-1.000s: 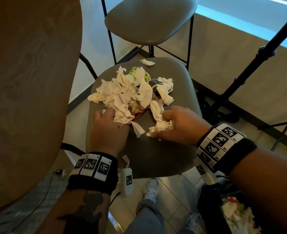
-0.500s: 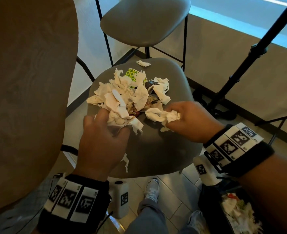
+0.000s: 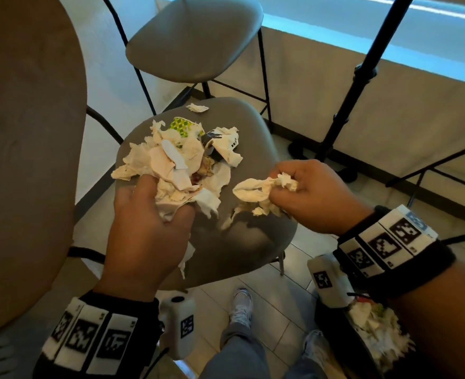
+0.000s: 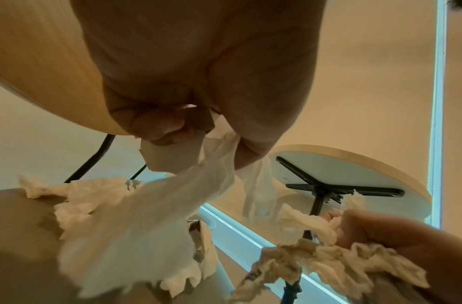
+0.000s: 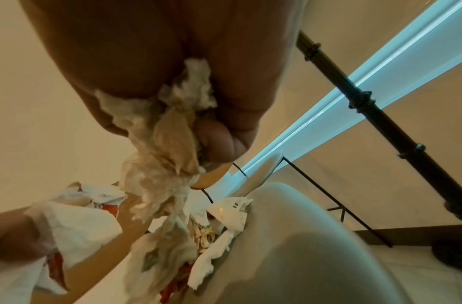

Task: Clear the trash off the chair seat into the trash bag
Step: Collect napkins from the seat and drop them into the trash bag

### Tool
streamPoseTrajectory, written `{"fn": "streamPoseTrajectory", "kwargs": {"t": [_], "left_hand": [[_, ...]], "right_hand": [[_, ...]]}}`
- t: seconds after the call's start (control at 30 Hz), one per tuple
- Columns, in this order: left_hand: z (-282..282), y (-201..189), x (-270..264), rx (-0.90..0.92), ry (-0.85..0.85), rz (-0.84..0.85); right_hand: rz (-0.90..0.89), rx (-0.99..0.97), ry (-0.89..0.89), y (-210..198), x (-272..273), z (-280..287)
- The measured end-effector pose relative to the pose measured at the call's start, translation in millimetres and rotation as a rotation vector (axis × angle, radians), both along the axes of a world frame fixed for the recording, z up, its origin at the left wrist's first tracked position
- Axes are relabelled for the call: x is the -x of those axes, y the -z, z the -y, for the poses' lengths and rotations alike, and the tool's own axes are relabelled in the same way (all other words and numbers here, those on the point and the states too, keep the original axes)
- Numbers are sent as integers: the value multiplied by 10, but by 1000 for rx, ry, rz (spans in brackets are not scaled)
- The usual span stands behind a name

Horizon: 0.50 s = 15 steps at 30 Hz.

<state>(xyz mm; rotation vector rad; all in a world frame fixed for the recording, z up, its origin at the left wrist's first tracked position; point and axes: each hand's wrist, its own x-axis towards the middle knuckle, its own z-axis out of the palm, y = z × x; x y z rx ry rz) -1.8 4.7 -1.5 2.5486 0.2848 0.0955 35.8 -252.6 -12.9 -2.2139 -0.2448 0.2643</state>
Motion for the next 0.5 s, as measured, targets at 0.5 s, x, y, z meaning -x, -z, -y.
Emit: {"fn": "streamPoseTrajectory", "kwargs": {"t": [0.5], "left_hand": [[1195,-3,2,-3,436,1]], "right_hand": [[-43,-63,405,171,876,1343]]}}
